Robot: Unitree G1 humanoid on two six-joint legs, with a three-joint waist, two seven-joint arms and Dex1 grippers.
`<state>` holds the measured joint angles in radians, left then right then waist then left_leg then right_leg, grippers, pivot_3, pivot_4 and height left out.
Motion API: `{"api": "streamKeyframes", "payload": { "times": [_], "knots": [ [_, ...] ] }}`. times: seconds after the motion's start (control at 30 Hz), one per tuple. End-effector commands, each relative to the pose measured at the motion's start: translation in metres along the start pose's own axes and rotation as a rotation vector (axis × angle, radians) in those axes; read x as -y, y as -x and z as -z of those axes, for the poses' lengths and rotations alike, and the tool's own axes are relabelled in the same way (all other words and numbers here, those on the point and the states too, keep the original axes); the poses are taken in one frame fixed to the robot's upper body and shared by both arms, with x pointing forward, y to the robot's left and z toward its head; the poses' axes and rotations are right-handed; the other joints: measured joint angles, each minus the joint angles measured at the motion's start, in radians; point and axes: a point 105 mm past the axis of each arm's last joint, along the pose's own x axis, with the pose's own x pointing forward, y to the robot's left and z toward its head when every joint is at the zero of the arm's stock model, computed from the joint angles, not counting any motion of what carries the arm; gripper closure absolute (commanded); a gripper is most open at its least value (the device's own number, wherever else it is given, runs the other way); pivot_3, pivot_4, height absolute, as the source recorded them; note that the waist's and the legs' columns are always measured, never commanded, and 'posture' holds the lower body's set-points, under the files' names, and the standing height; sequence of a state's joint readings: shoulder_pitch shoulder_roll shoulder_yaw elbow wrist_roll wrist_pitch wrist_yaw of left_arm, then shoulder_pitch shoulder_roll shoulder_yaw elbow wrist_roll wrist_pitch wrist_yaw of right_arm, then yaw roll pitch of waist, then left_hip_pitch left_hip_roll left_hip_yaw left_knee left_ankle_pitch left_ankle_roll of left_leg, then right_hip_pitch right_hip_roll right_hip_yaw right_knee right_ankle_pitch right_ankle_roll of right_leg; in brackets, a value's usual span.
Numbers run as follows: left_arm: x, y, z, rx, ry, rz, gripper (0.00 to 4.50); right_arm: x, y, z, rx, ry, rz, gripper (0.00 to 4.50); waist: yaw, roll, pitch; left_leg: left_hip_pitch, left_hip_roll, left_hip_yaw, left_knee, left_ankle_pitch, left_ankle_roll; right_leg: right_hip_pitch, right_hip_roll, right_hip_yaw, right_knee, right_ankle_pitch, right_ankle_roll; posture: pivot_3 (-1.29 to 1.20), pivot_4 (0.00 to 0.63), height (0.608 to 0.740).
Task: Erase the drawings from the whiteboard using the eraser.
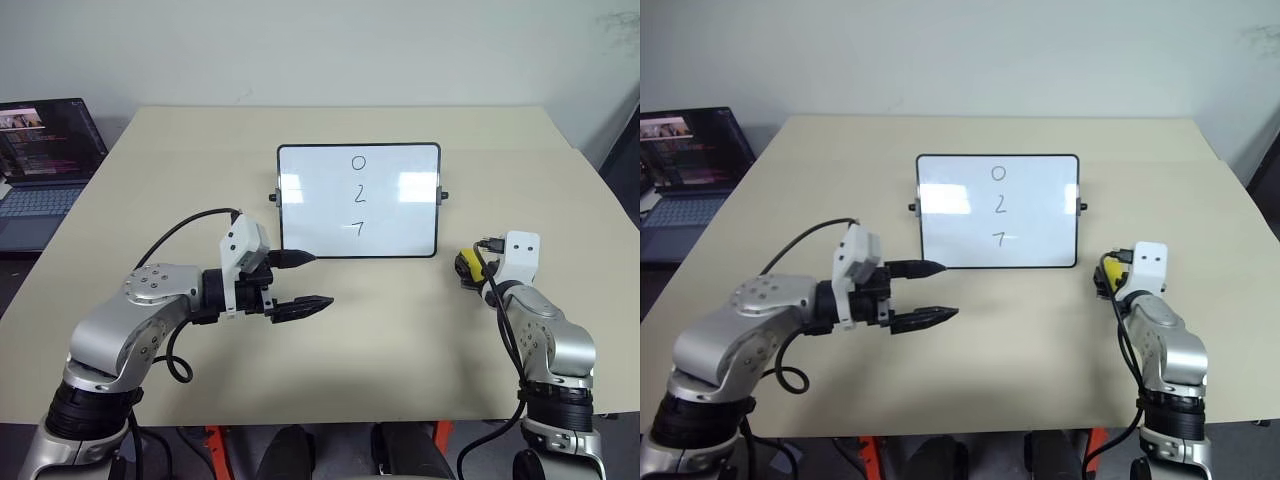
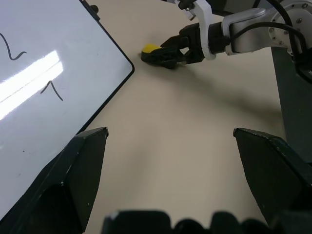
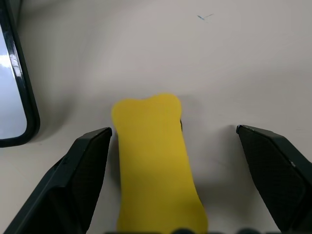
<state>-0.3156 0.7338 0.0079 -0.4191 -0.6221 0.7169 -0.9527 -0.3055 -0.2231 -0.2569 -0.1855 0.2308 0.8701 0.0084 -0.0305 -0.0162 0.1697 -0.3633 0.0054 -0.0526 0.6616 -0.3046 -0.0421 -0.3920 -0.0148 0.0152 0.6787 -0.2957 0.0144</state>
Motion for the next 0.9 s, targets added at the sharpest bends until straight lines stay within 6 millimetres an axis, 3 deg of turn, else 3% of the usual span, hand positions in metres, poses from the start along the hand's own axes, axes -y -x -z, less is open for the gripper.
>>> {"api": "streamKeyframes", "payload": {
  "times": [0.03,0.2,0.3,0.5,0.9],
  "knots": [
    [-0.0011,0.003,-0.0061,0.007,-0.038,-0.003,0.0,0.0012,0.0025,-0.016,0.063,-0.017,0.009,0.01,0.0,0.0,0.0,0.0,0.0,0.0,0.0,0.0,0.0,0.0,0.0,0.0,0.0,0.0,0.0,0.0,0.15,0.74],
    [-0.0017,0.0027,-0.0068,0.007,-0.042,-0.006,0.0,-0.0005,0.0034,-0.0156,0.062,-0.026,0.009,0.01,0.0,0.0,0.0,0.0,0.0,0.0,0.0,0.0,0.0,0.0,0.0,0.0,0.0,0.0,0.0,0.0,0.15,0.74],
    [-0.0023,0.0028,-0.0071,0.007,-0.045,-0.008,0.0,-0.0015,0.0036,-0.0152,0.06,-0.026,0.008,0.9,0.0,0.0,0.0,0.0,0.0,0.0,0.0,0.0,0.0,0.0,0.0,0.0,0.0,0.0,0.0,0.0,0.15,0.74],
    [-0.0028,0.0027,-0.0075,0.007,-0.048,-0.009,0.0,-0.0023,0.0026,-0.0173,0.067,-0.027,0.011,3.08,0.0,0.0,0.0,0.0,0.0,0.0,0.0,0.0,0.0,0.0,0.0,0.0,0.0,0.0,0.0,0.0,0.15,0.74],
    [-0.0027,0.0017,-0.0084,0.008,-0.05,-0.011,0.0,-0.0033,0.0015,-0.0189,0.068,-0.022,0.011,3.17,0.0,0.0,0.0,0.0,0.0,0.0,0.0,0.0,0.0,0.0,0.0,0.0,0.0,0.0,0.0,0.0,0.15,0.74]
  ]
}}
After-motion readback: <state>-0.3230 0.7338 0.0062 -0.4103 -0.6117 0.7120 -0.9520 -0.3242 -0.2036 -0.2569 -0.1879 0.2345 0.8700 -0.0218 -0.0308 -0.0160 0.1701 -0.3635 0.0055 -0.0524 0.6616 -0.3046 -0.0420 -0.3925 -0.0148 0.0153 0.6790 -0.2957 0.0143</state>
